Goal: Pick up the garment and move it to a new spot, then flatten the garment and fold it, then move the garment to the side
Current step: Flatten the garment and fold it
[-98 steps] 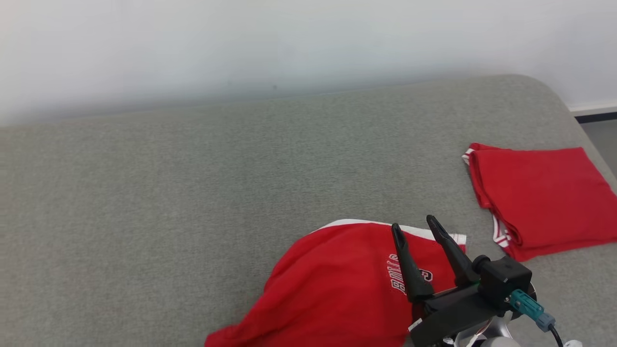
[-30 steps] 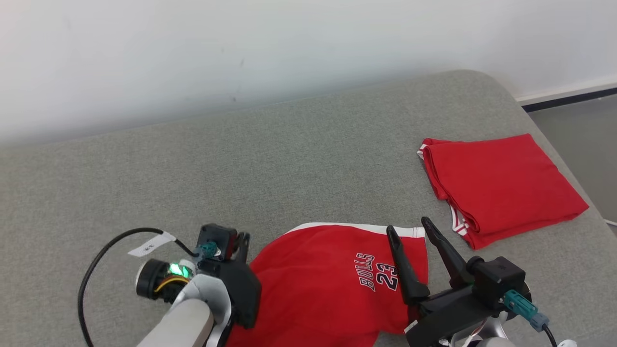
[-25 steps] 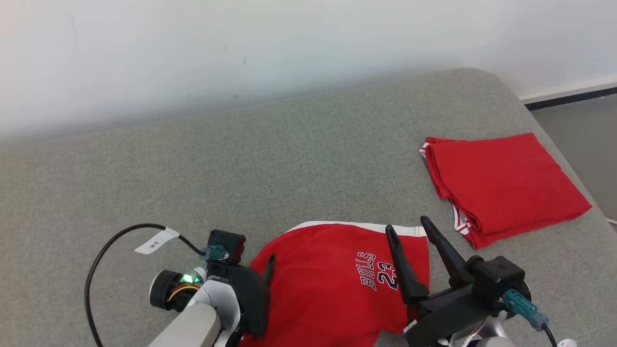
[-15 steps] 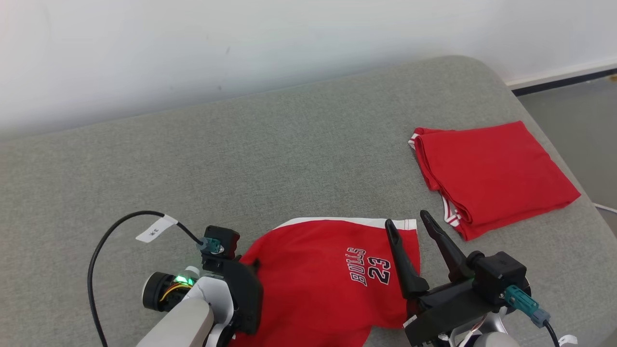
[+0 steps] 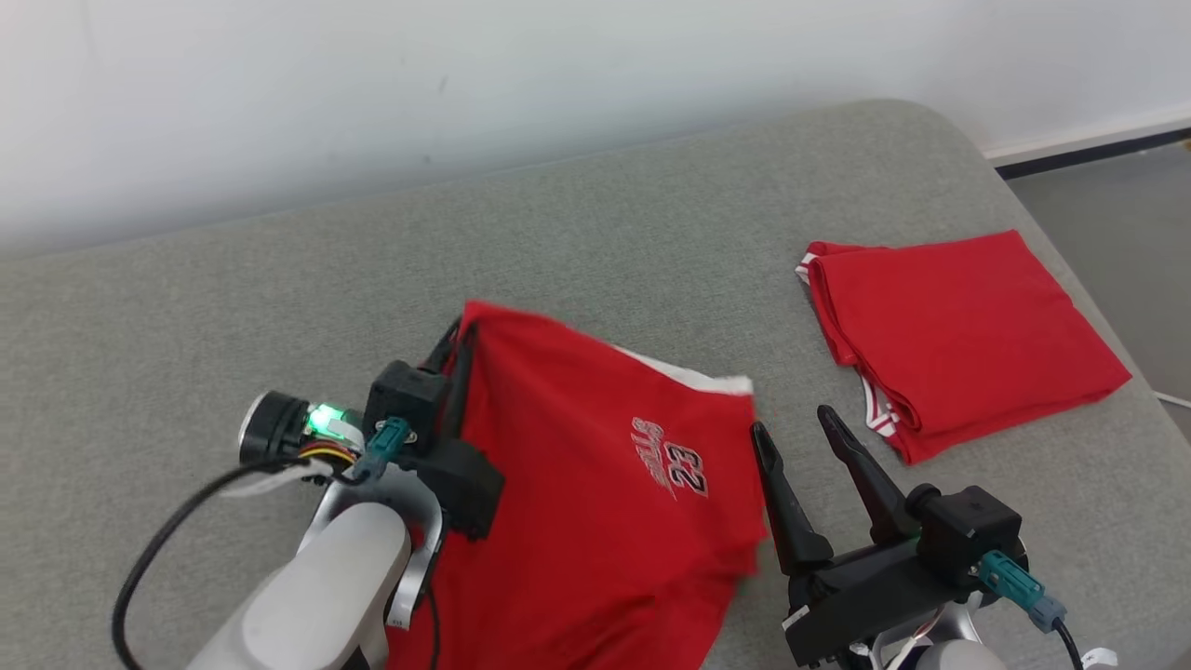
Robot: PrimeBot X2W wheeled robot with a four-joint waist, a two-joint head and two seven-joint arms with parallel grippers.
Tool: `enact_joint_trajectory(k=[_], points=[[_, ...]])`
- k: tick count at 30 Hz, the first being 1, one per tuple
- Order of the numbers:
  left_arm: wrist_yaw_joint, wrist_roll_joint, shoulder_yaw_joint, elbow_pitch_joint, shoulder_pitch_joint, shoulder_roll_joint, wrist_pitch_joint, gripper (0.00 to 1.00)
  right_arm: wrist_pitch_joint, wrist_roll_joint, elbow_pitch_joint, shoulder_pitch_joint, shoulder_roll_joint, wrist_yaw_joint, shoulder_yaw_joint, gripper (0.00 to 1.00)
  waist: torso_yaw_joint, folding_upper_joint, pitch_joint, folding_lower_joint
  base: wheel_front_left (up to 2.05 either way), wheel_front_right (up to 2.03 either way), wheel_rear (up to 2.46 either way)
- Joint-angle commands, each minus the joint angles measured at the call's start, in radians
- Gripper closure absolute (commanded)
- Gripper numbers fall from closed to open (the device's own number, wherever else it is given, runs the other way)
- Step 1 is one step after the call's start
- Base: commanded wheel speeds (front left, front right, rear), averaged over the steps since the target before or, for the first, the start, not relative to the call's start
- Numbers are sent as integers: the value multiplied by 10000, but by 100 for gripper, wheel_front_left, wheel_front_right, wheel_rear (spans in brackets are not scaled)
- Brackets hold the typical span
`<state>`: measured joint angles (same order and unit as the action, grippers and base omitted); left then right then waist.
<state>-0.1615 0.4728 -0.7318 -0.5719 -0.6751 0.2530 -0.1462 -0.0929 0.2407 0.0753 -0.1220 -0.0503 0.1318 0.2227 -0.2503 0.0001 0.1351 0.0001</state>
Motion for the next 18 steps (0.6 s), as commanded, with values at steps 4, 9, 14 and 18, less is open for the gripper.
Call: enact_joint_trajectory(k=[4, 9, 14, 18], points=[[-462, -836, -65, 772, -2, 272, -1019, 100, -21, -41, -11, 36, 0, -24, -32, 0, 302, -1, -125, -1, 0, 0, 0], [-524, -1099, -488, 1649, 1360, 534, -1021, 100, 43, -79, -54, 125, -1, -24, -79, 0, 514, -1, -221, -1, 0, 0, 0], [-55, -588, -1258, 1913, 2728, 362, -46, 100, 114, -138, -131, 172, -3, -24, -97, 0, 746, -1, -166, -1, 0, 0, 0], [178, -57, -1445, 2378, 3206, 70, 412, 0, 181, -161, -165, 132, 2, -24, -81, 0, 948, -1, -134, -1, 0, 0, 0]])
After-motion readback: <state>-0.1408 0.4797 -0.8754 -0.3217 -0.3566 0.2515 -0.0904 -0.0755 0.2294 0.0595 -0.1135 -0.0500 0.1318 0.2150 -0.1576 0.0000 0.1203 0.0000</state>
